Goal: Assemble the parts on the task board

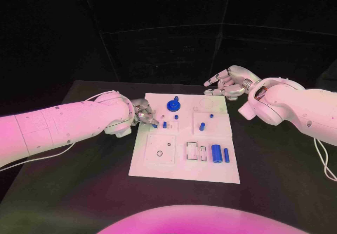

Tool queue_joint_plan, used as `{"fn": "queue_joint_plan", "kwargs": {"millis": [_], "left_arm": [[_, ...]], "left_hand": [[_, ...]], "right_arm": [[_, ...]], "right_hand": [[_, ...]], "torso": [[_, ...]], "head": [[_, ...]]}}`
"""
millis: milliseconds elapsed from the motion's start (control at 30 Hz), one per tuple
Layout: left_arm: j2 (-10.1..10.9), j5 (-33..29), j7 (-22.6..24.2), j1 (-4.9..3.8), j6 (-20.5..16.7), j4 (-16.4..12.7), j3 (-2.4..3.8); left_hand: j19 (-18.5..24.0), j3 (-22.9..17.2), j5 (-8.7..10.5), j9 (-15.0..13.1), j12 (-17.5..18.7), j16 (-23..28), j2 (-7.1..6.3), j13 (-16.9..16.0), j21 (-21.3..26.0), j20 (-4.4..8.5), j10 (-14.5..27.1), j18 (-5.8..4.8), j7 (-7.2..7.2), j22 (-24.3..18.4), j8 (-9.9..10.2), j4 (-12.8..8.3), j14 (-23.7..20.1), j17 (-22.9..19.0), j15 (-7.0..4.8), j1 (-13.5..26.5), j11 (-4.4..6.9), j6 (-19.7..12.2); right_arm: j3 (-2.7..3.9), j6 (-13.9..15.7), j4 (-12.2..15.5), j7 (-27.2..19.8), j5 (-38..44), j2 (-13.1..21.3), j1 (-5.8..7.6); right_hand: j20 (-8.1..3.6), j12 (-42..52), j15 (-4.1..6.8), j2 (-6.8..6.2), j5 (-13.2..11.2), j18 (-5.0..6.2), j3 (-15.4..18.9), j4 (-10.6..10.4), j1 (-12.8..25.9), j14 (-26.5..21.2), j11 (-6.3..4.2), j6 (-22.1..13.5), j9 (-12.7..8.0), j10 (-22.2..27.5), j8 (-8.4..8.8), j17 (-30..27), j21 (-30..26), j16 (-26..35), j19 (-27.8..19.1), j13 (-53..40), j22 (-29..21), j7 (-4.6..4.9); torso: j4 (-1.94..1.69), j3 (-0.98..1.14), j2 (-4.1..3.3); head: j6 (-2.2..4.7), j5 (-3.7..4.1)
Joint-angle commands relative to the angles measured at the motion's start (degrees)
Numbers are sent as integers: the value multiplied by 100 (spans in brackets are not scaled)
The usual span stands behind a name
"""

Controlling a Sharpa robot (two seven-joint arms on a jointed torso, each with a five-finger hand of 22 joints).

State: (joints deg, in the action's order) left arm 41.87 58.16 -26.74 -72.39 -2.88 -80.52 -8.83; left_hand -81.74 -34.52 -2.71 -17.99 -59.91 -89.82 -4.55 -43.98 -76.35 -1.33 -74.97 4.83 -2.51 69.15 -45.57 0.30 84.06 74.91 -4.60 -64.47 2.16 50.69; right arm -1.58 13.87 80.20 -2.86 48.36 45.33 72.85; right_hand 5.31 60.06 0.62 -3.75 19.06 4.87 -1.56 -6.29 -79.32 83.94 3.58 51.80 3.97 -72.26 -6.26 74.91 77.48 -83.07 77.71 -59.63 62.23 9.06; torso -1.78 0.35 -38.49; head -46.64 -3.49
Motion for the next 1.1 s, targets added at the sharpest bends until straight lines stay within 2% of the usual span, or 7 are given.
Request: {"fn": "queue_joint_plan", "kwargs": {"millis": [33, 267, 833, 967, 1100], "left_arm": [[-37, -122, -82, 20, 140, 26, -17], [-101, -139, -121, 18, 153, 116, -17], [-159, -175, -229, 17, 227, 212, -16], [-168, -180, -248, 16, 205, 245, -16], [-176, -213, -279, 15, 194, 285, -16]], "left_hand": [[-36, -301, -16, -6, 14, -18, -28, 0, -11, -3, -45, -45, 68, 5, -47, -293, 594, 1509, -46, 94, -1, 115], [-40, -165, -15, -15, 4, -18, -61, -6, -13, 9, -61, -46, 92, 15, -74, -209, 594, 1509, -61, 188, 17, 155], [-59, 64, -16, -32, -45, -18, -147, -65, -36, 36, -97, -53, 134, 56, -114, -116, 594, 1509, -91, 325, 51, 232], [-58, 229, -14, -39, -44, -18, -205, -56, -31, 44, -99, -53, 134, 54, -128, -24, 594, 1509, -95, 461, 51, 266], [-49, 559, -12, -49, -8, -18, -256, 6, -12, 46, -76, -51, 129, 36, -142, 95, 594, 1509, -94, 603, 50, 287]], "right_arm": [[3, -32, 7, -45, 8, -9, 11], [3, -26, 11, -42, 8, -12, 11], [3, -21, 2, -46, 8, -21, 11], [3, -18, -1, -49, 8, -24, 11], [3, -13, -3, -52, 8, -26, 11]], "right_hand": [[2, 17, 9, 71, 28, 50, -1, 13, 7, 337, 17, -28, -1, 40, -34, 373, -32, 14, -16, 6, -6, -4], [2, 17, 9, 71, 28, 50, -1, 13, 7, 337, 17, -28, -1, 40, -34, 373, -32, 14, -16, 6, -6, -4], [2, 17, 9, 71, 28, 50, -1, 13, 7, 337, 17, -28, -1, 40, -34, 373, -32, 14, -16, 6, -6, -4], [2, 11, 9, 77, 31, 51, -2, 10, 9, 335, 17, -29, -1, 46, -35, 363, -36, 21, -19, 17, -13, -4], [2, 15, 9, 78, 31, 51, -2, 9, 10, 336, 17, -29, -1, 43, -35, 366, -37, 19, -20, 12, -15, -4]], "torso": [[-2, 2, 1], [1, 7, 4], [-4, -3, 1], [-4, -4, 0], [-3, -1, 2]], "head": [[-4, -8], [4, -16], [-7, -5], [-7, -8], [-12, -7]]}}
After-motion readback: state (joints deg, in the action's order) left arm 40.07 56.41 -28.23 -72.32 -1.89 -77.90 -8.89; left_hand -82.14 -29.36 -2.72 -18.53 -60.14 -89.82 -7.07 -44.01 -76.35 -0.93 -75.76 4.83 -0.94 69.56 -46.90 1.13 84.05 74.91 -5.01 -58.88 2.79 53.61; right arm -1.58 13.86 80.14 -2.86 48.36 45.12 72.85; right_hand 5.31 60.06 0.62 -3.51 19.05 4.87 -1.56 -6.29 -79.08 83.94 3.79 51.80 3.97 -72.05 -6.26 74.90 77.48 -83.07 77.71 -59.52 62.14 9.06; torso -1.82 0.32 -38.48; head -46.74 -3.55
